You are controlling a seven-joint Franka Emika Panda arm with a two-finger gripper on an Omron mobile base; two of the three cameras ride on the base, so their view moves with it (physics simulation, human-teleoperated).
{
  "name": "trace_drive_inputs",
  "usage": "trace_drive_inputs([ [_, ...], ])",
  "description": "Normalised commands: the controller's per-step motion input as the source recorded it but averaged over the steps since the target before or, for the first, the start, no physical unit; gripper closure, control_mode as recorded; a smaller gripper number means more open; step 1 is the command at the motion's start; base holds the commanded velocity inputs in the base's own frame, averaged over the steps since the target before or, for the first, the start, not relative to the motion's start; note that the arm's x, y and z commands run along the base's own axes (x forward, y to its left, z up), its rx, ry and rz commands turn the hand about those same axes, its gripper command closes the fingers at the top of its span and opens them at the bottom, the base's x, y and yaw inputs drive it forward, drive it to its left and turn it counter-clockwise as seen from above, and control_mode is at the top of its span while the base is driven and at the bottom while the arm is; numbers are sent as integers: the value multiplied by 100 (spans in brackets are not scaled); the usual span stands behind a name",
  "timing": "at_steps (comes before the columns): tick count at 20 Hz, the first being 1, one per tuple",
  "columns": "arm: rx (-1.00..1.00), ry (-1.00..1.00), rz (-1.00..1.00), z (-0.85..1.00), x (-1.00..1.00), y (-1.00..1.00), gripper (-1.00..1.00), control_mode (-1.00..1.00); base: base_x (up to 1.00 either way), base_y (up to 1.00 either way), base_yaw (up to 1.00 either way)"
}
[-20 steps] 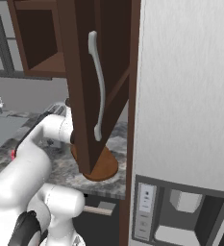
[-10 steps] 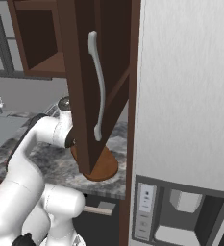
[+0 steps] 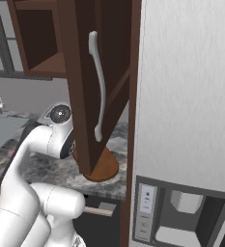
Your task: Pick the bread, place it on the cutting board, pick the jam, place it on the counter, and close the cabinet.
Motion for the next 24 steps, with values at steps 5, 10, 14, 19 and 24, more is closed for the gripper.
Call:
trace_drive_inputs([
  [5,0,-16,0,26,-25,-2,-100,-100,0,0,0],
  [10,0,-15,0,32,-29,-4,-100,-100,0,0,0],
  [14,0,-14,0,31,-26,-4,-100,-100,0,0,0],
  [19,0,-14,0,24,-19,-1,-100,-100,0,0,0],
  [24,0,-10,0,24,-24,0,-100,-100,0,0,0],
])
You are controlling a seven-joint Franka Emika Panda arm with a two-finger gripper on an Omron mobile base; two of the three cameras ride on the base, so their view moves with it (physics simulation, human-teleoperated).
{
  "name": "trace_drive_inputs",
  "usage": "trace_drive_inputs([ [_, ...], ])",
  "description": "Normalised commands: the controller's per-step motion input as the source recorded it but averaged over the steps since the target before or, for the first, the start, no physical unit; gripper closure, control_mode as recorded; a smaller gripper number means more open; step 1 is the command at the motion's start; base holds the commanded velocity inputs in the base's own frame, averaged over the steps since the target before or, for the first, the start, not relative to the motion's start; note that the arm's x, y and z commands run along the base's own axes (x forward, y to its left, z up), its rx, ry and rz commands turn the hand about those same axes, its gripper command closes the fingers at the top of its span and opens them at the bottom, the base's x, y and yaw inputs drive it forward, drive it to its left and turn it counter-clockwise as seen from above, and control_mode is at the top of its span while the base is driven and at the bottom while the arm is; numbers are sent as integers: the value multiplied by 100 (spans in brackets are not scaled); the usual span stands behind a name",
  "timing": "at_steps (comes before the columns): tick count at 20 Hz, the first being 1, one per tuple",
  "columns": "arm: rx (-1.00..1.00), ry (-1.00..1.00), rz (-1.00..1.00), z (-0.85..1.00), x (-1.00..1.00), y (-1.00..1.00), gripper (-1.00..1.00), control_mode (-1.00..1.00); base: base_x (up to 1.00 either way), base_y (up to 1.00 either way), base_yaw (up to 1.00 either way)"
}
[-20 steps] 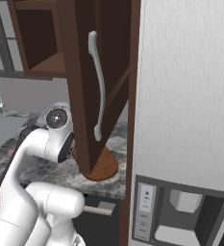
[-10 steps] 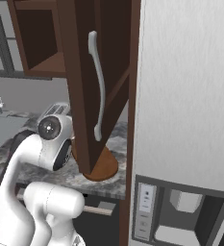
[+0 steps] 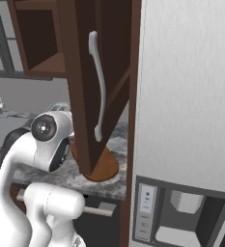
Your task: Pick the bread, place it on the cutting board, pick the jam, place it on the counter, and close the cabinet.
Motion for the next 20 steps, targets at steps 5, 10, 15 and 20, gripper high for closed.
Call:
trace_drive_inputs([
  [5,0,-7,0,25,-40,-1,-100,-100,0,0,0],
  [10,0,-8,0,13,-35,0,-100,-100,0,0,0],
  [15,0,-13,0,13,-33,-1,-100,-100,0,0,0],
  [20,0,-16,-1,13,-29,0,-100,-100,0,0,0],
])
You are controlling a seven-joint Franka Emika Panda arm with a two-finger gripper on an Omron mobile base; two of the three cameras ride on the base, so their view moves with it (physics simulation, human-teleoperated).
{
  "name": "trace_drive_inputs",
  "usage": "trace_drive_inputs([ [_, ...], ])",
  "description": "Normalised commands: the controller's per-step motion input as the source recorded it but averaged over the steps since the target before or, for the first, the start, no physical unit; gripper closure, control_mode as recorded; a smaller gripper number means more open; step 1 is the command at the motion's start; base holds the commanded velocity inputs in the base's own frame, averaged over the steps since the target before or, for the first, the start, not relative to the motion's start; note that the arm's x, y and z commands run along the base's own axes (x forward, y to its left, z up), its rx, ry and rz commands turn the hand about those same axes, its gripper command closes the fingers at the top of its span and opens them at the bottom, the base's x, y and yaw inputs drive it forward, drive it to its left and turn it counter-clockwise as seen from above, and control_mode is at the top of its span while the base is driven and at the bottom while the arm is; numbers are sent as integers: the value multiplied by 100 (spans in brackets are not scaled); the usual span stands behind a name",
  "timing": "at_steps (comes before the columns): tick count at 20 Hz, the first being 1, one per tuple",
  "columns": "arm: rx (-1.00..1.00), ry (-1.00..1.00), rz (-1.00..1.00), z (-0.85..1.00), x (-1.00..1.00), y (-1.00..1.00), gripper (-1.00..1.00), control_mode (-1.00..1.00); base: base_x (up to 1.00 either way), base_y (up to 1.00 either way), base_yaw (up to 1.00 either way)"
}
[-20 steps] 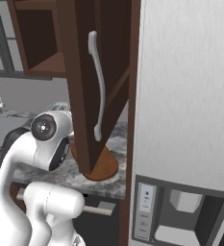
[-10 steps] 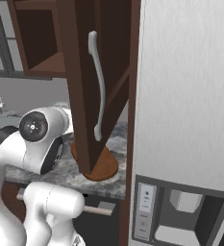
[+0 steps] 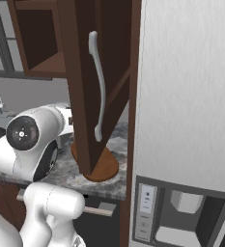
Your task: Pick the bread, place it on the cutting board, pick the jam, place it on the counter, and close the cabinet.
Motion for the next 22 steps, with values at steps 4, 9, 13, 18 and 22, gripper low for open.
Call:
trace_drive_inputs([
  [4,0,-18,-4,7,-27,0,-100,-100,0,0,0],
  [9,0,-13,-5,0,-12,0,-100,-100,0,0,0],
  [13,0,-7,-4,0,-3,0,-100,-100,0,0,0],
  [18,0,-7,-4,0,-9,0,-100,-100,0,0,0],
  [22,0,-8,-7,0,-23,0,-100,-100,0,0,0],
])
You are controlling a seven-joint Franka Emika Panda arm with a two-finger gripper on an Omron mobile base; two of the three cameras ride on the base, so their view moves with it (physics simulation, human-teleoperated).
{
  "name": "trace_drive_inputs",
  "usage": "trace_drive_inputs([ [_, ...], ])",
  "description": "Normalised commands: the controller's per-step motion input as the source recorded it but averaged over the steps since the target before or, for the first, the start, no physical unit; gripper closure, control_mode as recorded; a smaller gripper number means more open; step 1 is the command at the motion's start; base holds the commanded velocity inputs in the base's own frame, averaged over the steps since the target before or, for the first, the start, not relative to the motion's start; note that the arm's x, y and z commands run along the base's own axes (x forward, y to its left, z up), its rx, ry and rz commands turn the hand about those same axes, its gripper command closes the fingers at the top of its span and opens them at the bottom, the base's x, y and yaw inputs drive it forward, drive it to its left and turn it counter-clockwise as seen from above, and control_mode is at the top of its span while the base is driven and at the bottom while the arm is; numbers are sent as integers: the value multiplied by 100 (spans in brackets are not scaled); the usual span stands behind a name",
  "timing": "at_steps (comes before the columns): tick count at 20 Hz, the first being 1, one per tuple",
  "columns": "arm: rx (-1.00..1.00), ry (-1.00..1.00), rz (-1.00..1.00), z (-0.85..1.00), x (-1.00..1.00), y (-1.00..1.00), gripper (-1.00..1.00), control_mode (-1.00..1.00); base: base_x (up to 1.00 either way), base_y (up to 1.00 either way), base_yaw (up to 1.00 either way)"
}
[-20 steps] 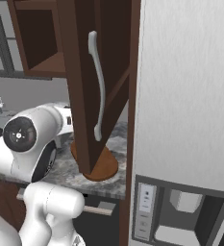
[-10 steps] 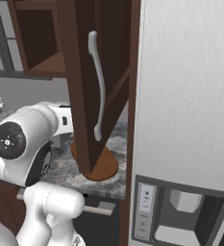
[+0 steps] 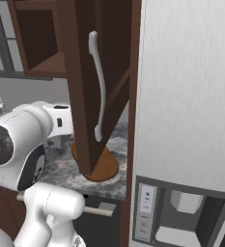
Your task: Pick the bread, place it on the cutting board, pick the jam, place it on the counter, and close the cabinet.
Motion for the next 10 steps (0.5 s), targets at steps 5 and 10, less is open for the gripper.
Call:
trace_drive_inputs([
  [5,0,-8,-9,0,-29,0,-100,-100,0,0,0],
  [10,0,-7,-7,0,-36,0,-100,-100,0,0,0],
])
